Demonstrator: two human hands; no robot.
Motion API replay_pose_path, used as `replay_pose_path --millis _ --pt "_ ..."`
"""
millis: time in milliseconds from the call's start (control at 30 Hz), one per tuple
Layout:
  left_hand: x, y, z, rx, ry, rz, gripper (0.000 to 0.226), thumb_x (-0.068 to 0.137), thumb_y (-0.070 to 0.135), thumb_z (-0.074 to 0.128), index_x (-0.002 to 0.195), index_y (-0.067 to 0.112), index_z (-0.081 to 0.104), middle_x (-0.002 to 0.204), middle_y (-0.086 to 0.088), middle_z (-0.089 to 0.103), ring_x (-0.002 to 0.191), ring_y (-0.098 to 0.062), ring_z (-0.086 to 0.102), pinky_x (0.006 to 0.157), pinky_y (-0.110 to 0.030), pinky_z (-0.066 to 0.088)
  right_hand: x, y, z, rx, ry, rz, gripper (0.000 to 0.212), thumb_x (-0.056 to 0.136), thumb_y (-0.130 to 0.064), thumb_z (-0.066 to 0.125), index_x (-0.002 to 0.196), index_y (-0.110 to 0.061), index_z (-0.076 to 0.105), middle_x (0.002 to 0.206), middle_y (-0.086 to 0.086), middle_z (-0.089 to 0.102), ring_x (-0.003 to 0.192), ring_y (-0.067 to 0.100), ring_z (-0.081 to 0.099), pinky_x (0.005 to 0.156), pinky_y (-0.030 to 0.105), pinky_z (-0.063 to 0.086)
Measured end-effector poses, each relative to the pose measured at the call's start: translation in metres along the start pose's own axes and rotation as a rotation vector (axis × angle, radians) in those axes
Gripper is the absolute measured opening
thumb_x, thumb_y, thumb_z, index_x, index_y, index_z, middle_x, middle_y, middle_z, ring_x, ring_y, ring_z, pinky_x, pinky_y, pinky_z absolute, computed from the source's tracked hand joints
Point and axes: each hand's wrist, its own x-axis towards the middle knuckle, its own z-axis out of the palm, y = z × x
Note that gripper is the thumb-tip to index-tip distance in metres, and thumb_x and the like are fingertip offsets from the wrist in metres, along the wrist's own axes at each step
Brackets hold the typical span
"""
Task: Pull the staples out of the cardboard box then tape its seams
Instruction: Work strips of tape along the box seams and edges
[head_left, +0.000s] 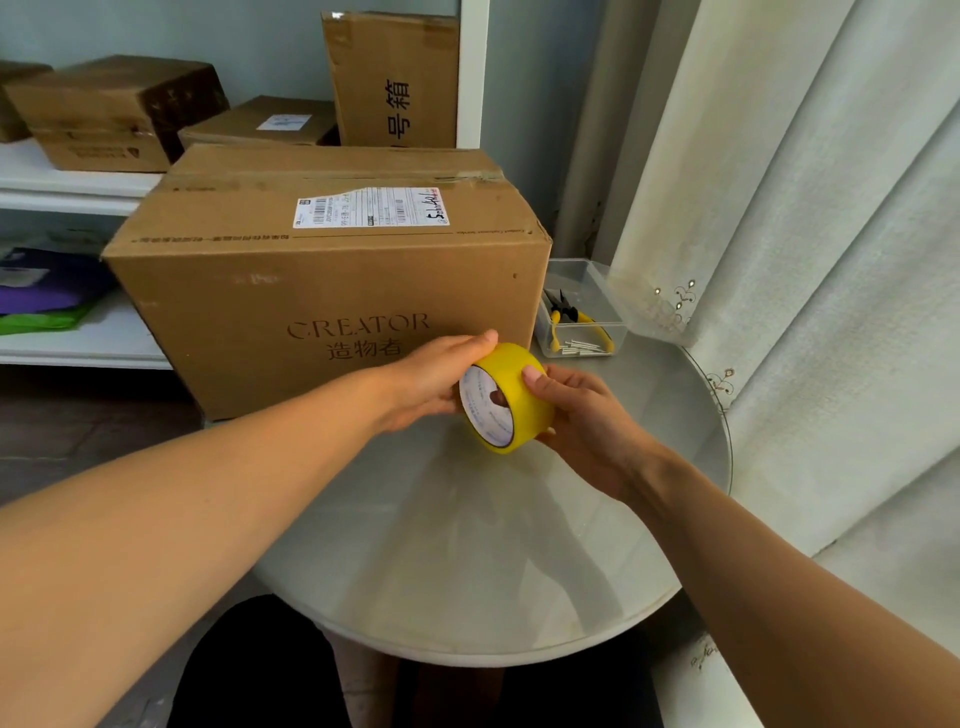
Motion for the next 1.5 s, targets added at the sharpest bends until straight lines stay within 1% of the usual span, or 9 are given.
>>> replay_pose_path --millis 200,300,467,633,767,933,1167,1333,1500 --pt "0.0 -0.003 0.003 0.143 -0.006 -0.071 0.044 0.101 0.045 0.03 0.123 0.013 0.052 0.111 -0.007 0.064 0.109 -0.021 0.059 0.097 -0.04 0.046 0.01 0.0 0.008 -0.032 0.188 0.158 0.054 0.074 -0.032 0.069 0.121 -0.007 0.057 0.121 0.018 0.062 0.106 0.03 0.062 0.095 0.043 0.05" --pt "0.004 -0.001 0.01 0.288 0.03 0.01 0.042 0.103 0.033 0.031 0.114 0.002 0.057 0.097 -0.013 0.058 0.093 -0.02 0.055 0.079 -0.027 0.046 0.014 0.003 0.011 -0.209 0.289 0.139 0.023 0.087 -0.034 0.064 0.096 -0.013 0.062 0.1 0.012 0.067 0.092 0.026 0.063 0.089 0.038 0.05" --pt "0.008 0.003 0.017 0.363 0.103 0.138 0.036 0.1 0.022 0.046 0.101 -0.009 0.063 0.085 -0.014 0.056 0.081 -0.02 0.051 0.076 -0.035 0.043 0.012 0.008 0.01 -0.185 0.346 0.096 0.031 0.089 -0.046 0.06 0.082 -0.016 0.065 0.076 0.004 0.068 0.068 0.015 0.063 0.066 0.023 0.05" --pt "0.008 0.001 0.018 0.262 0.214 0.195 0.026 0.097 0.017 0.051 0.116 0.005 0.066 0.106 -0.009 0.066 0.097 -0.013 0.056 0.081 -0.024 0.046 0.015 0.009 0.01 -0.163 0.292 0.099 0.04 0.095 -0.04 0.052 0.116 -0.008 0.062 0.104 0.013 0.07 0.094 0.028 0.068 0.09 0.041 0.053" --pt "0.007 0.005 0.019 0.301 0.17 0.172 0.029 0.1 0.015 0.045 0.119 0.008 0.065 0.103 -0.001 0.061 0.089 -0.005 0.051 0.068 -0.007 0.04 0.013 0.002 0.008 0.004 0.166 0.168 0.028 0.099 -0.022 0.043 0.115 -0.004 0.056 0.087 0.012 0.072 0.073 0.024 0.07 0.07 0.035 0.057" --pt "0.003 0.007 0.015 0.31 -0.011 0.125 0.035 0.099 0.016 0.045 0.133 0.016 0.053 0.13 -0.004 0.056 0.119 -0.012 0.049 0.097 -0.016 0.037 0.014 -0.004 0.008 0.128 0.225 0.235 0.029 0.095 -0.021 0.046 0.112 -0.001 0.059 0.073 0.012 0.068 0.057 0.021 0.064 0.059 0.03 0.053" --pt "-0.001 0.009 0.015 0.308 -0.1 0.171 0.023 0.095 0.018 0.054 0.116 0.017 0.064 0.117 -0.017 0.065 0.083 0.003 0.058 0.071 0.003 0.041 0.021 -0.002 0.012 0.037 0.399 0.197 0.017 0.091 -0.021 0.06 0.096 -0.005 0.061 0.051 0.007 0.063 0.04 0.014 0.056 0.046 0.023 0.049" --pt "0.0 0.007 0.007 0.253 -0.16 0.052 0.041 0.096 0.02 0.052 0.137 0.02 0.049 0.136 -0.002 0.054 0.123 -0.008 0.049 0.113 -0.03 0.031 0.016 0.002 0.01 0.019 0.296 0.209 0.03 0.092 -0.027 0.057 0.11 -0.003 0.06 0.074 0.01 0.069 0.056 0.018 0.063 0.057 0.03 0.053" --pt "-0.005 0.009 0.008 0.156 -0.151 0.029 0.043 0.098 0.007 0.039 0.141 0.015 0.043 0.142 0.0 0.047 0.131 -0.013 0.042 0.112 -0.027 0.029 0.017 -0.001 0.008 0.007 0.275 0.241 0.031 0.09 -0.024 0.051 0.108 -0.002 0.061 0.065 0.009 0.064 0.053 0.02 0.058 0.056 0.029 0.05"
